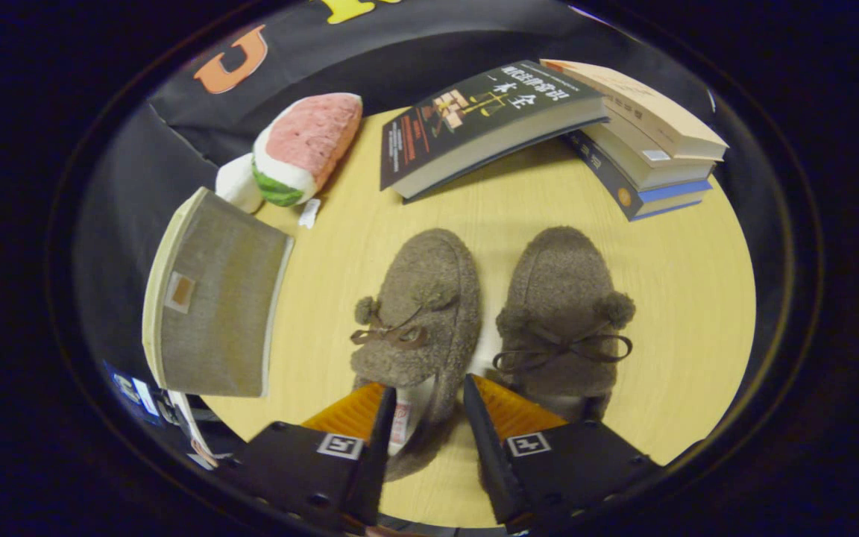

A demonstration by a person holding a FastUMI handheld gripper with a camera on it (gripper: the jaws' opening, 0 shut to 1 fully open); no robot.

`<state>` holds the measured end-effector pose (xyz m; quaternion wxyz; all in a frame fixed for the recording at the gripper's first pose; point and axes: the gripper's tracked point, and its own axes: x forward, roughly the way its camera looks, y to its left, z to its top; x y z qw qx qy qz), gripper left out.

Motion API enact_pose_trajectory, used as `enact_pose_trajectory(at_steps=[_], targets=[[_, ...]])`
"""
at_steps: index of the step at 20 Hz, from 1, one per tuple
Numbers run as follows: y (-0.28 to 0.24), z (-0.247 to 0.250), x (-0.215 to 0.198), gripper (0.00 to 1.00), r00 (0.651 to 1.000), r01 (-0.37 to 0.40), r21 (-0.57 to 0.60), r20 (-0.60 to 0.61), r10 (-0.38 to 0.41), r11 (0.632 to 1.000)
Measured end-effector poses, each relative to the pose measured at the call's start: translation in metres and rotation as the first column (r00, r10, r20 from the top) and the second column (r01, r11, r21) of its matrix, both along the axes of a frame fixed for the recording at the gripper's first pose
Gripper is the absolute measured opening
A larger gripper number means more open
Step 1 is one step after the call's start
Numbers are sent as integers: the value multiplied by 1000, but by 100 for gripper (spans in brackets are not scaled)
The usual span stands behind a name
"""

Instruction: Open the storage box then place both shoes into the box .Put the left shoe in first, then the right shoe, with the right side of both shoes facing outward in a uniform manner.

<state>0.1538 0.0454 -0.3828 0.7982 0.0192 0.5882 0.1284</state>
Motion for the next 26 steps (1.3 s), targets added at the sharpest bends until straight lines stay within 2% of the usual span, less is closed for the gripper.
enact_pose_trajectory(at_steps=[3,5,8,9,11,12,15,19,26], targets=[[-5,-15,3,38,999,36,-95,-6,-37,995],[-6,-20,3,29,999,42,-125,0,-42,991],[0,-24,3,28,996,91,-113,-5,-92,989],[0,-21,3,17,993,113,-111,-13,-115,987],[2,-23,3,15,988,153,-91,-22,-156,984],[2,-24,1,4,985,164,-82,-35,-168,983],[6,-19,-5,1,983,173,-33,-57,-175,984],[24,5,-23,1,964,245,136,-139,-226,960],[54,79,-44,1,967,255,246,-86,-241,935]])
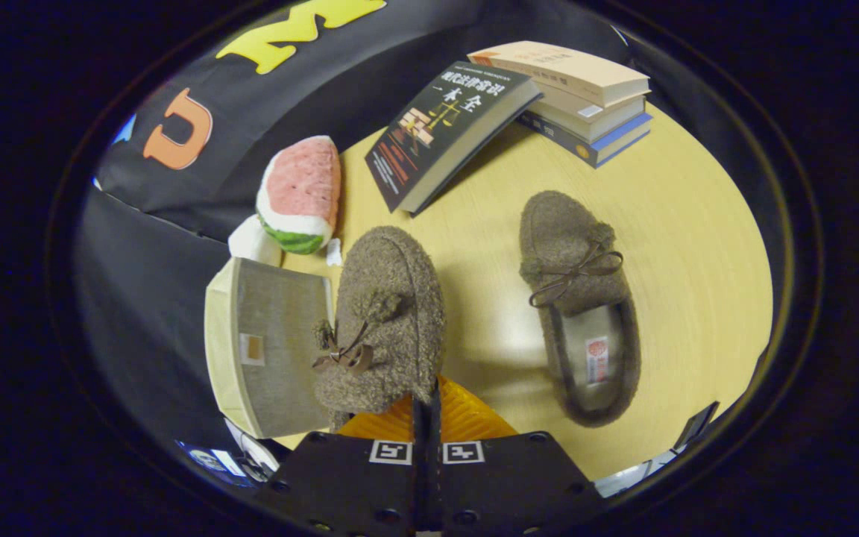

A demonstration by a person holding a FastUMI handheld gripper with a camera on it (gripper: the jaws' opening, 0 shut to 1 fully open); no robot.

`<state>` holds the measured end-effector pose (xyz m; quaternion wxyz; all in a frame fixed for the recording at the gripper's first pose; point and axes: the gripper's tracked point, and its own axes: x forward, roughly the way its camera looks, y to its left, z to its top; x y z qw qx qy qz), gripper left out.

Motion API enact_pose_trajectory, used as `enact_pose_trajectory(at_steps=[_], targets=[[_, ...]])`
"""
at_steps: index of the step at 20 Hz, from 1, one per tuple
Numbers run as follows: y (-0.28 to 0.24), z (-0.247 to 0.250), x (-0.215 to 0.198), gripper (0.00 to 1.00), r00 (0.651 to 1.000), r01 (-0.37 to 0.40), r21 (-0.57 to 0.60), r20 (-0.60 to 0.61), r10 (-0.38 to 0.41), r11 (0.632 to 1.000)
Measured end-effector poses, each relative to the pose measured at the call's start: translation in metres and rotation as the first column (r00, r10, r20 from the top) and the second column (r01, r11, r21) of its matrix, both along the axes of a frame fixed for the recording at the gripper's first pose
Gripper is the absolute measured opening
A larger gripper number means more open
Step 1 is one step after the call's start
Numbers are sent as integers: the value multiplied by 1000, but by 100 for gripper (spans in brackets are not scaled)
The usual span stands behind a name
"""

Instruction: Open the storage box then place both shoes into the box .Put the left shoe in first, then the right shoe, with the right side of both shoes facing outward in a uniform manner.

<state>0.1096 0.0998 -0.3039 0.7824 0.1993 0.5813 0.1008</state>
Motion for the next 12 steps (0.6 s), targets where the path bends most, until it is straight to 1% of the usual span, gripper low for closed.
enact_pose_trajectory(at_steps=[5,7,9,12], targets=[[56,67,-7,1,997,-17,61,71,13,998],[88,88,-5,1,994,-49,76,103,41,996],[117,104,-6,1,991,-76,82,118,66,994],[172,111,-4,1,987,-114,104,128,100,988]])
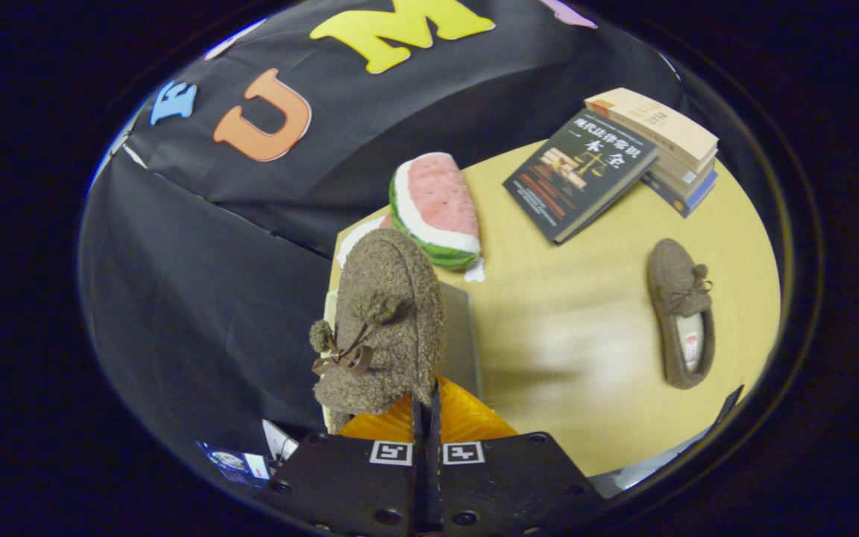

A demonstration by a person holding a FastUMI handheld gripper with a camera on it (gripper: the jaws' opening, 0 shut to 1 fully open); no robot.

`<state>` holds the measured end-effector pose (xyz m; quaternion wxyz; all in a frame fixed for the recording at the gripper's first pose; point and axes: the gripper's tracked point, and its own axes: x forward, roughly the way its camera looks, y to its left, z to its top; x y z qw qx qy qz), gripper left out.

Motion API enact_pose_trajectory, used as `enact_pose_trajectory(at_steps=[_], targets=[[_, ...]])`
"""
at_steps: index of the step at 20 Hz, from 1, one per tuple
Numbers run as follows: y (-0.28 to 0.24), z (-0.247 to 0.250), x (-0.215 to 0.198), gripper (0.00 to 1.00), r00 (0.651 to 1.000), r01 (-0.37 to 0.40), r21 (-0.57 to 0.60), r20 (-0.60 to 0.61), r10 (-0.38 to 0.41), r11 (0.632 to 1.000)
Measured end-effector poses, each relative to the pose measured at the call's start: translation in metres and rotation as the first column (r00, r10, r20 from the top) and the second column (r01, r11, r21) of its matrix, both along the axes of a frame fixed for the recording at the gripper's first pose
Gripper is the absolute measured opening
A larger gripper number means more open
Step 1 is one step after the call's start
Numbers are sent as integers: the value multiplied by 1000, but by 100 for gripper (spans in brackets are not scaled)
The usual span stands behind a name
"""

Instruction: Open the storage box then place both shoes into the box .Put the left shoe in first, then the right shoe, with the right side of both shoes facing outward in a uniform manner.

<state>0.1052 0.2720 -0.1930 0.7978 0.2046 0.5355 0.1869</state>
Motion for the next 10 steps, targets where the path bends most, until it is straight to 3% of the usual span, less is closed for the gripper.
enact_pose_trajectory(at_steps=[10], targets=[[116,-84,6,0,998,-25,-144,-68,15,989]])
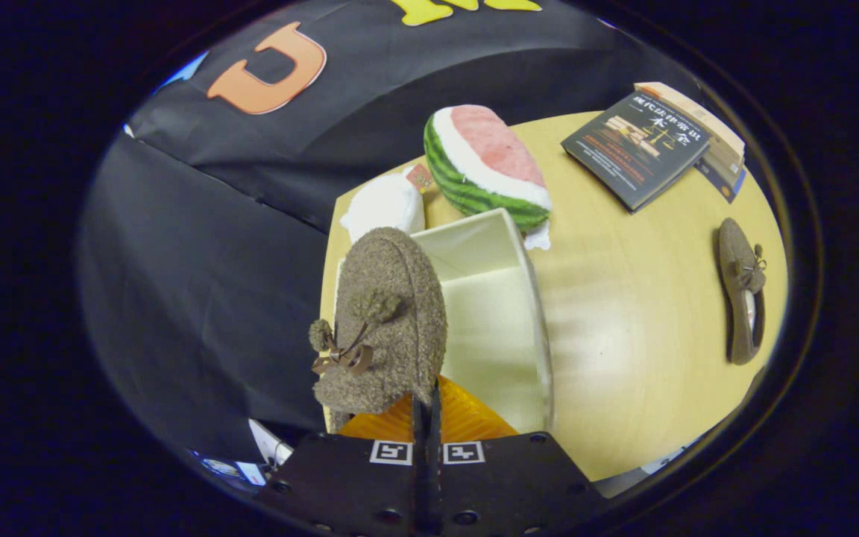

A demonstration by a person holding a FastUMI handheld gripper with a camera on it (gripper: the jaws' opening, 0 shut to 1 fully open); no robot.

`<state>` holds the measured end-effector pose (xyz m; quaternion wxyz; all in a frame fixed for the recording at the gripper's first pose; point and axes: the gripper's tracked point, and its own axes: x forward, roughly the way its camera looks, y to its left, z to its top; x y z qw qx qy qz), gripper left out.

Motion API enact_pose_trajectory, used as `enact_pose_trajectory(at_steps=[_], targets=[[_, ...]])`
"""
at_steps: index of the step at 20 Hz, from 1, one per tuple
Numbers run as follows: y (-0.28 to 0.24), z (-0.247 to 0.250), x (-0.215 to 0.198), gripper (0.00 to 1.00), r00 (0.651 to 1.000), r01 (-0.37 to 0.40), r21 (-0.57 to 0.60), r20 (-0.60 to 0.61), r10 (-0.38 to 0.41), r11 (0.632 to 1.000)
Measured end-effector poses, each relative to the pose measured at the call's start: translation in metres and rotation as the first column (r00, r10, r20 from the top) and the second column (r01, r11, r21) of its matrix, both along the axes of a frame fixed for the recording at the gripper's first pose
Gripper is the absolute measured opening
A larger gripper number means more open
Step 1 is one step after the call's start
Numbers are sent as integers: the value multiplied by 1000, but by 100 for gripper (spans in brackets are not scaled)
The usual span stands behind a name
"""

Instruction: Open the storage box then place both shoes into the box .Put the left shoe in first, then the right shoe, with the right side of both shoes facing outward in a uniform manner.

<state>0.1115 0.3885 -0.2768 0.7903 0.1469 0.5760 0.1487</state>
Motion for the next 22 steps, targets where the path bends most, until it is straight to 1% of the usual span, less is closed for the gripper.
enact_pose_trajectory(at_steps=[8,10,12,15,16,17,18,20,21,22], targets=[[28,-76,10,1,996,-3,-153,-85,-10,988],[36,-88,16,1,996,0,-163,-93,-15,987],[36,-97,21,1,995,0,-214,-101,-23,977],[36,-117,24,1,993,-21,-257,-120,-10,966],[36,-120,23,4,992,-26,-262,-124,-7,965],[37,-121,24,4,992,-28,-256,-126,-4,966],[37,-123,23,7,992,-28,-250,-125,-3,968],[37,-117,21,11,992,-30,-224,-123,2,974],[36,-110,19,25,993,-36,-215,-117,11,976],[34,-102,16,30,994,-45,-210,-106,23,977]])
